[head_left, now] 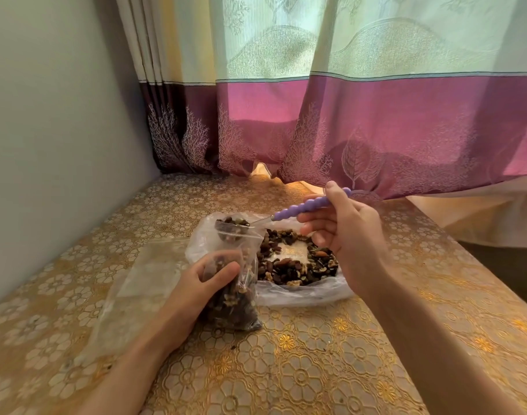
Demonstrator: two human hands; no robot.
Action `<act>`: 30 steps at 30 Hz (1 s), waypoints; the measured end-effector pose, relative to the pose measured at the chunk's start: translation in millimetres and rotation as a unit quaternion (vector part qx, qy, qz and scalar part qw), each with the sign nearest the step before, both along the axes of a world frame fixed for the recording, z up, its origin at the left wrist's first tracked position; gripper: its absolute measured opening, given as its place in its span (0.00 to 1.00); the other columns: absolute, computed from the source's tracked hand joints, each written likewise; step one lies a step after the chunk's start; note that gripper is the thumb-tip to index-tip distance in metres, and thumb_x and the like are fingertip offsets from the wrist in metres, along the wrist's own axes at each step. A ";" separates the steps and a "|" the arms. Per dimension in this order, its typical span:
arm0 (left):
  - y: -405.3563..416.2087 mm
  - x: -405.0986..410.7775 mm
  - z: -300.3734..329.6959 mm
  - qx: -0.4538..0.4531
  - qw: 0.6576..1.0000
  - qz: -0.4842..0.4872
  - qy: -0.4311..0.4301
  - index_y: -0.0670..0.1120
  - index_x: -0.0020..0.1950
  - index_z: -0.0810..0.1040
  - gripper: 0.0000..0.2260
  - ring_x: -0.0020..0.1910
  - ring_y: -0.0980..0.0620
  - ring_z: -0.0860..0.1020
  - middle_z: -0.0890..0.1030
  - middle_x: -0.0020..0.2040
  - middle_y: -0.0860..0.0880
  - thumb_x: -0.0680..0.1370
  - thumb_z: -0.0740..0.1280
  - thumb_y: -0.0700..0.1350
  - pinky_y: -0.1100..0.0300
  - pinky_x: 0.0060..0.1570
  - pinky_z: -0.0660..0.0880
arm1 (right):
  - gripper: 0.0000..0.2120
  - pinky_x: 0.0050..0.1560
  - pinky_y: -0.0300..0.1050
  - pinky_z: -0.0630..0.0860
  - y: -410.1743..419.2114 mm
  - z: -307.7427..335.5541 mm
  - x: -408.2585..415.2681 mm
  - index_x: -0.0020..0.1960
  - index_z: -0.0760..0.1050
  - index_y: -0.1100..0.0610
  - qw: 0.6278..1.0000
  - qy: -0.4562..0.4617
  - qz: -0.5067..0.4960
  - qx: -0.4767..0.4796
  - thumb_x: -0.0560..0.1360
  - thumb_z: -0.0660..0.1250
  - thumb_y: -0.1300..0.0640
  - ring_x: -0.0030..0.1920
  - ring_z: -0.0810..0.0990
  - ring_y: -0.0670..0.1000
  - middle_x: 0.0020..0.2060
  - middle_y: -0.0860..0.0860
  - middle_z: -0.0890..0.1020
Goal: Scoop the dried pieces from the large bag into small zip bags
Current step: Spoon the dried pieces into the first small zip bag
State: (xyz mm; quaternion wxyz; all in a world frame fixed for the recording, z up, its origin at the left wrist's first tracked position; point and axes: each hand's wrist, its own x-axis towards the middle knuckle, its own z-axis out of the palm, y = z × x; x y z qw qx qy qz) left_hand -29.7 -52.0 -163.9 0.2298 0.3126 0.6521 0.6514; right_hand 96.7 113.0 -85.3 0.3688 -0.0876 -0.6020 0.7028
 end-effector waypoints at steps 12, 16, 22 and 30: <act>-2.3 0.6 0.0 0.004 1.000 -0.002 -0.004 0.58 0.48 0.82 0.16 0.49 0.49 0.82 0.84 0.48 0.49 0.63 0.74 0.61 0.55 0.49 0.76 | 0.18 0.23 0.35 0.68 15.1 1.1 2.5 0.38 0.76 0.62 0.998 0.055 -0.034 -0.006 0.81 0.55 0.56 0.27 0.74 0.48 0.38 0.61 0.85; -1.5 2.3 1.2 0.012 1.000 -0.001 -0.011 0.57 0.46 0.82 0.27 0.46 0.49 0.83 0.85 0.45 0.47 0.52 0.76 0.67 0.61 0.42 0.77 | 0.19 0.22 0.35 0.68 32.6 -14.4 0.4 0.42 0.76 0.66 0.995 0.009 -0.100 -0.011 0.81 0.56 0.53 0.26 0.75 0.48 0.37 0.59 0.85; -0.5 1.3 0.5 0.018 1.000 0.005 -0.023 0.54 0.45 0.83 0.28 0.46 0.48 0.83 0.85 0.44 0.46 0.50 0.76 0.67 0.56 0.46 0.76 | 0.14 0.24 0.36 0.70 51.8 -42.5 -4.4 0.41 0.75 0.60 0.965 -0.106 -0.225 0.082 0.80 0.59 0.53 0.27 0.79 0.48 0.33 0.55 0.84; 0.1 0.9 -0.8 0.019 0.999 0.020 -0.022 0.46 0.45 0.83 0.20 0.41 0.50 0.83 0.85 0.41 0.46 0.61 0.76 0.58 0.62 0.40 0.78 | 0.17 0.31 0.35 0.75 51.3 -51.7 -7.6 0.38 0.78 0.57 0.924 -0.111 -0.302 0.208 0.78 0.62 0.48 0.26 0.81 0.44 0.30 0.46 0.83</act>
